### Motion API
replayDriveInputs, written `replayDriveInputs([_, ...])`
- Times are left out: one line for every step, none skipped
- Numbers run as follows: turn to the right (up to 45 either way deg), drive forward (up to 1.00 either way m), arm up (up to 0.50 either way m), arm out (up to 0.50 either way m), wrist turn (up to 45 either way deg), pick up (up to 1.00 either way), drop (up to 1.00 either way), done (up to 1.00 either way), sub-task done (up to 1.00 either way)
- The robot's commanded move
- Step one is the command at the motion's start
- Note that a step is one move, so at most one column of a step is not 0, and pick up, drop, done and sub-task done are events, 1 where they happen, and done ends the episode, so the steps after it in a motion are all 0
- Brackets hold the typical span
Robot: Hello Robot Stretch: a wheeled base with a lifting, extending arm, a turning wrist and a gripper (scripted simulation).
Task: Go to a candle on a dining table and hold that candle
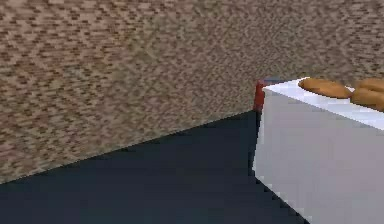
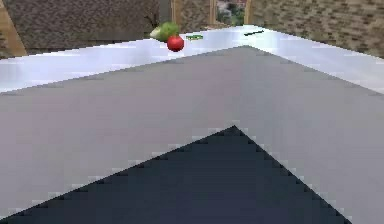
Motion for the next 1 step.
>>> replayDriveInputs([0.0, 1.00, 0.00, 0.00, 0.0, 0.00, 0.00, 0.00, 0.00])
